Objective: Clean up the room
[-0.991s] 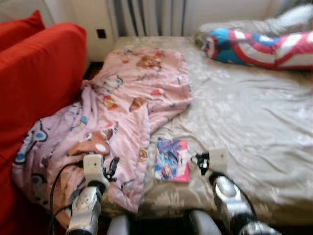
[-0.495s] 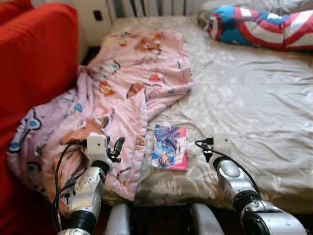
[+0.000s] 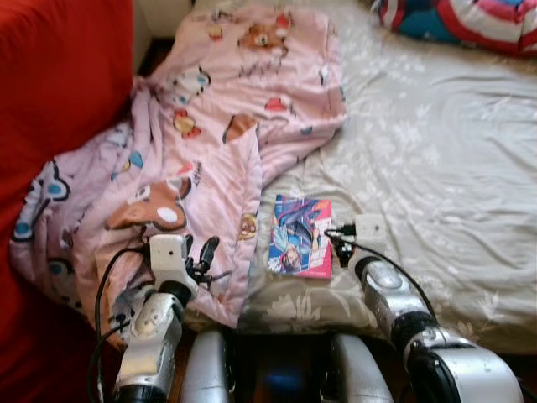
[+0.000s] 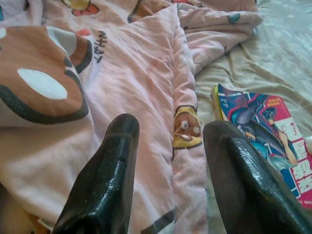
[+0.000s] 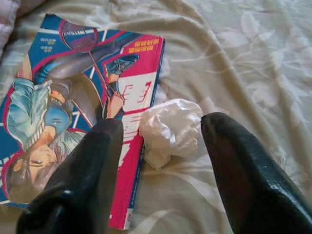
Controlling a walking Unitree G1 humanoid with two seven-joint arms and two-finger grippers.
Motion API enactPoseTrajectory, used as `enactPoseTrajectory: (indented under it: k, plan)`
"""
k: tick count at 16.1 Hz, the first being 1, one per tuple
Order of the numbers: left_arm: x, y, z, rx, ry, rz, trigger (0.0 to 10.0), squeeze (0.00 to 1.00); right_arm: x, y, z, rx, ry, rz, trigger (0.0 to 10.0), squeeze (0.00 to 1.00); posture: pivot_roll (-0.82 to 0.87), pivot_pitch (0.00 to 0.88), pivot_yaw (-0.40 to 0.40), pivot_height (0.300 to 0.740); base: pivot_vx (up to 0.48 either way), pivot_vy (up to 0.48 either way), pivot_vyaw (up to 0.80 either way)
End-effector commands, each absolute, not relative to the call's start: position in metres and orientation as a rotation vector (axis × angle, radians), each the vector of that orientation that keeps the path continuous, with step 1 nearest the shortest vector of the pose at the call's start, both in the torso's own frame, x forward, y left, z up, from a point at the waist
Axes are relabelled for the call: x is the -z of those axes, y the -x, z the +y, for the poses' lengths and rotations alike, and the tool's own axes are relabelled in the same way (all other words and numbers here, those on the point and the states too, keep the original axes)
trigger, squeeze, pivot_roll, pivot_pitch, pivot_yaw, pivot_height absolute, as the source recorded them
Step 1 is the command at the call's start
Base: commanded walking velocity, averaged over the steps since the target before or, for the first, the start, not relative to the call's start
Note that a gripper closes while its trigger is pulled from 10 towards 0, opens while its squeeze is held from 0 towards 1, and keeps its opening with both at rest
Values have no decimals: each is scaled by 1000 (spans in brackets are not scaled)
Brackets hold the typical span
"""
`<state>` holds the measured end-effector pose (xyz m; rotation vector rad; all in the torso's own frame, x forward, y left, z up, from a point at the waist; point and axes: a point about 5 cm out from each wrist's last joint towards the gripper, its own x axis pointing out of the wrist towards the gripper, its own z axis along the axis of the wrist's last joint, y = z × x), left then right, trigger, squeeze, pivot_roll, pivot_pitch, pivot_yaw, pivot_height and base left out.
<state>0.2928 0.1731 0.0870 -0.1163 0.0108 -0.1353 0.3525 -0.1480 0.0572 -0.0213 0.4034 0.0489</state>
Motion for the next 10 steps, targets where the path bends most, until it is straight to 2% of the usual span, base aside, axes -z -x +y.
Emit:
enactPoseTrajectory:
  k: [1, 4, 6, 7, 10]
  plan:
    - [-86, -286, 175, 127, 129, 29, 10000, 0, -52, -349, -146, -39, 13, 438, 10000, 1000, 44, 344, 49, 630, 0, 0, 0]
    - [-90, -278, 173, 126, 136, 30, 10000, 0, -54, -352, -148, -12, 23, 446, 10000, 1000, 55, 381, 52, 630, 0, 0, 0]
    - [-95, -270, 171, 124, 141, 32, 10000, 0, -55, -353, -149, -9, 30, 452, 10000, 894, 74, 411, 56, 630, 0, 0, 0]
    - [-102, -264, 169, 123, 144, 24, 10000, 0, -56, -353, -150, -8, 37, 452, 10000, 0, 95, 435, 59, 630, 0, 0, 0]
    - [-114, -256, 169, 122, 145, 16, 10000, 0, -56, -354, -154, 14, 48, 454, 10000, 0, 115, 460, 65, 630, 0, 0, 0]
